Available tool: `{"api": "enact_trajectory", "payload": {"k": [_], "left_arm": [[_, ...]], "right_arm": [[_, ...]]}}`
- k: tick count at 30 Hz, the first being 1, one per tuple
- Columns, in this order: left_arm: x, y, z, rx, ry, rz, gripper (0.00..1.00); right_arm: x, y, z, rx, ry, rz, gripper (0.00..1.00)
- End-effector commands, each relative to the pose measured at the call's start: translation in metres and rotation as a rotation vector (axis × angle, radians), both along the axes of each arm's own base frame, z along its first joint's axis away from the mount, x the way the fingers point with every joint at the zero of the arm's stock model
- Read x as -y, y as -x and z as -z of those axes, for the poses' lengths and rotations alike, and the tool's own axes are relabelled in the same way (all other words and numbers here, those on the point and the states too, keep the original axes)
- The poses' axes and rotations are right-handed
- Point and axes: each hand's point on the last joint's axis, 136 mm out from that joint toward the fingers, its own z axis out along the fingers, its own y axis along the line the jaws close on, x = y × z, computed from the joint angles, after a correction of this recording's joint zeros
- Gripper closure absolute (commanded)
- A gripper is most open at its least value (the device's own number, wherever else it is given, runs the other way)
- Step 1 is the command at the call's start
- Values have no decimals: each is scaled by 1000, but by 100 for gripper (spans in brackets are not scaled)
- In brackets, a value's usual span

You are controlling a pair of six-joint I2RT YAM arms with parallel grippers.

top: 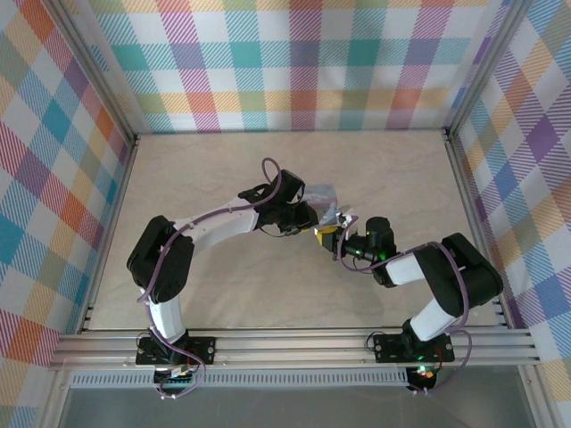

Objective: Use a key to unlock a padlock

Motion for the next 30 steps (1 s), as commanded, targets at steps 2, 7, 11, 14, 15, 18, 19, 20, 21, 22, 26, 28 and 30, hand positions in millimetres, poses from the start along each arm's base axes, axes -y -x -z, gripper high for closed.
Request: {"api": "enact_trajectory", "payload": {"k": [2,7,11,14,15,18,19,20,21,22,26,28,30], "left_arm": [[13,18,-2,-37,39,72,85],[10,19,0,-33,17,75,85],[8,20,4,-37,5,76,85],[9,20,3,-38,10,76,85],[10,20,2,-36,15,78,85],[13,20,-1,-36,30,82,85],[14,20,-3,-36,37,81,85],[15,19,-3,-37,41,80,85],[15,19,-3,-37,45,80,85],[16,19,-4,-38,47,79,85],[17,18,-5,-36,49,80,85],[17,18,-4,-38,49,79,85],[17,18,-5,-36,49,79,85]], "right_arm": [[-3,-21,-38,145,-42,43,100],[2,-23,-42,164,-31,65,100],[1,-22,-49,174,-33,52,100],[2,-22,-47,177,-9,54,100],[2,-22,-44,176,3,53,100],[0,-22,-37,160,14,37,100],[-1,-21,-35,151,8,28,100],[-2,-22,-33,146,5,27,100],[-3,-22,-32,142,0,25,100],[-4,-22,-30,137,-5,23,100],[-7,-23,-25,125,-5,18,100],[-7,-23,-23,121,-5,18,100],[-8,-24,-23,121,-11,20,100]]}}
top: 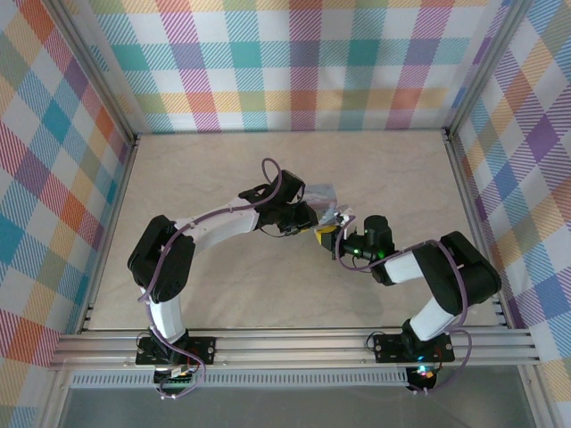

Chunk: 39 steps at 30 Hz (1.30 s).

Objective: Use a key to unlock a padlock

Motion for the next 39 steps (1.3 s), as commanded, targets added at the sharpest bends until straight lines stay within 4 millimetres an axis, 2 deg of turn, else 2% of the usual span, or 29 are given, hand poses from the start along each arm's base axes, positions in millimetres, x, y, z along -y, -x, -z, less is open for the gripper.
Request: {"api": "enact_trajectory", "payload": {"k": [1,7,14,28,39], "left_arm": [[18,20,-7,-39,59,86,85],[19,20,-9,-37,62,88,85],[14,22,-6,-38,35,92,85],[8,24,0,-42,1,93,85],[9,26,0,-43,4,96,85]], "right_arm": [[-6,-21,-29,109,-52,27,100],[-7,-25,-30,117,-76,40,100],[-1,-30,-43,174,-58,75,100],[8,-27,-42,193,15,78,100],[10,-28,-49,216,33,74,100]]}}
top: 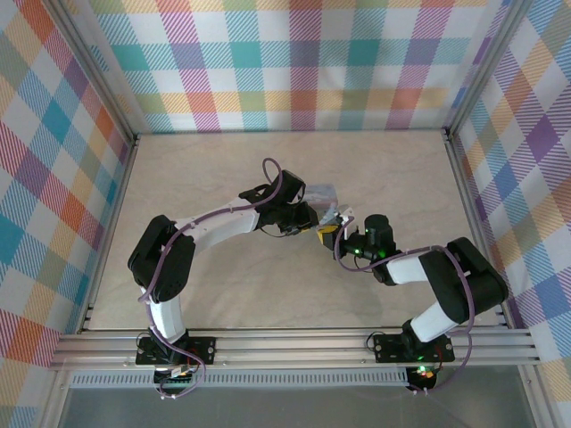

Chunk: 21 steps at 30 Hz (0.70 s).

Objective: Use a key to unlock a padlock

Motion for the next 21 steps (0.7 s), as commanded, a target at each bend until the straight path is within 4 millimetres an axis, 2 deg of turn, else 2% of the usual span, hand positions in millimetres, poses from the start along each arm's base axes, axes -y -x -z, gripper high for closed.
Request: {"api": "enact_trajectory", "payload": {"k": [1,7,21], "left_arm": [[8,25,0,-46,5,87,85],[13,24,-4,-46,36,79,85],[10,18,-9,-22,31,56,85]], "right_arm": [[4,-28,-45,166,-35,61,100],[-1,-26,-38,127,-46,29,100],[12,-1,-3,38,8,43,100]]}}
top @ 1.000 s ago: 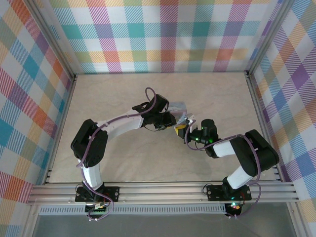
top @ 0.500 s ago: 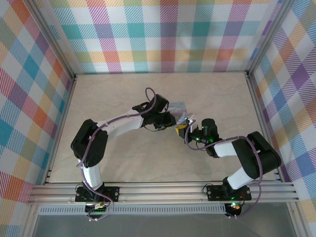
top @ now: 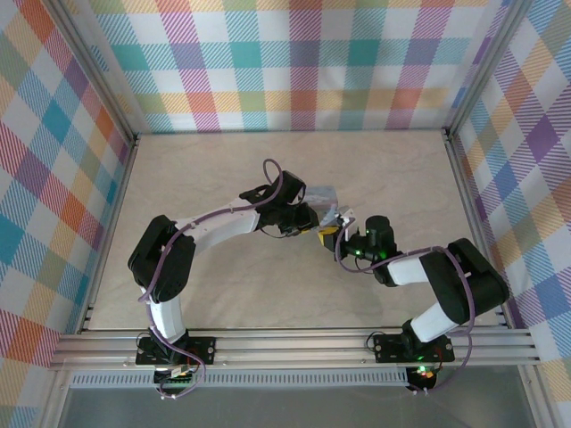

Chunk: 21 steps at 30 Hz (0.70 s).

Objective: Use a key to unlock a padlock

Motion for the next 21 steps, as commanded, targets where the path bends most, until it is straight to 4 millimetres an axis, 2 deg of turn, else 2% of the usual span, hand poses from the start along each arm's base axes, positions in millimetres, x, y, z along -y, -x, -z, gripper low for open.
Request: {"api": "enact_trajectory", "payload": {"k": [1,13,21], "left_arm": [[8,15,-10,-13,30,50,85],[8,16,-7,-19,24,56,85],[10,13,-11,-10,27,57,85]], "right_arm": [[10,-5,-5,43,6,46,100],[4,2,-10,33,-19,7,100],[4,16,4,-21,-14,-13,100]]}}
